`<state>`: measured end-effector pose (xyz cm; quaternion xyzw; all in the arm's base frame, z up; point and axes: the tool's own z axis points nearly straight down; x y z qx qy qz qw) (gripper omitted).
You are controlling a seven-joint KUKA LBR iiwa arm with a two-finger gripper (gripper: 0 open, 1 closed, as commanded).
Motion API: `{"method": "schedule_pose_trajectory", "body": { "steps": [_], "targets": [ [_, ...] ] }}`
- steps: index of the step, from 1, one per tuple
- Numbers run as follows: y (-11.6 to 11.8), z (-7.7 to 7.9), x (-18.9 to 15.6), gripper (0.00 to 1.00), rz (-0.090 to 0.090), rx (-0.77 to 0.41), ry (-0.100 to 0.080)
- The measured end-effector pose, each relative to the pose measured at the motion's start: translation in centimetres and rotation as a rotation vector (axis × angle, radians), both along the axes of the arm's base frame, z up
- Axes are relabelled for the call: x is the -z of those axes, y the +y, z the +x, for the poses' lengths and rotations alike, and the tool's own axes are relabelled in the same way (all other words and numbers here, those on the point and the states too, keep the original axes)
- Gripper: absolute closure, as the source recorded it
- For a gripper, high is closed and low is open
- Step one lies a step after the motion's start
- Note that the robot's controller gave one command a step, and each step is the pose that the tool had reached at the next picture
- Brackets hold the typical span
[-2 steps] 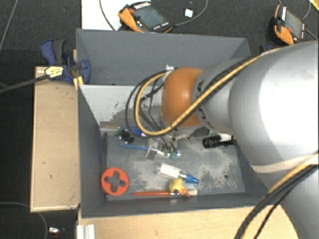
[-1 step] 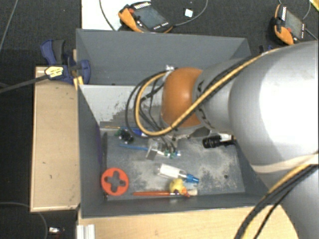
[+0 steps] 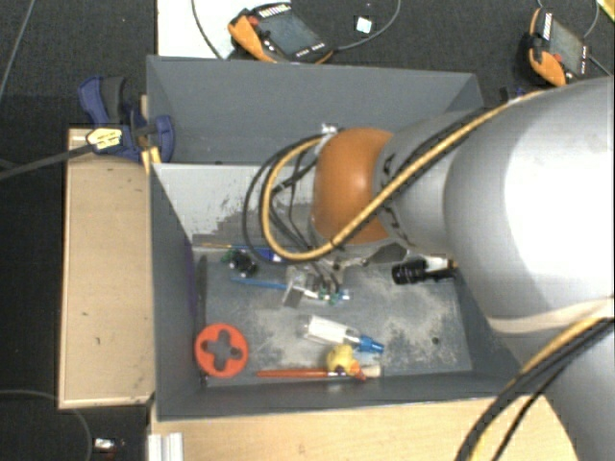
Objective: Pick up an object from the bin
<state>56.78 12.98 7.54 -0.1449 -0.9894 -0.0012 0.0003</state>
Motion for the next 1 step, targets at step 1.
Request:
{"method": "schedule_pose_trajectory", "body": {
  "steps": [1],
  "targets": [
    [-0.05, -0.19, -2.83, 1.0, -0.001, -0.002, 0.007]
  ]
}}
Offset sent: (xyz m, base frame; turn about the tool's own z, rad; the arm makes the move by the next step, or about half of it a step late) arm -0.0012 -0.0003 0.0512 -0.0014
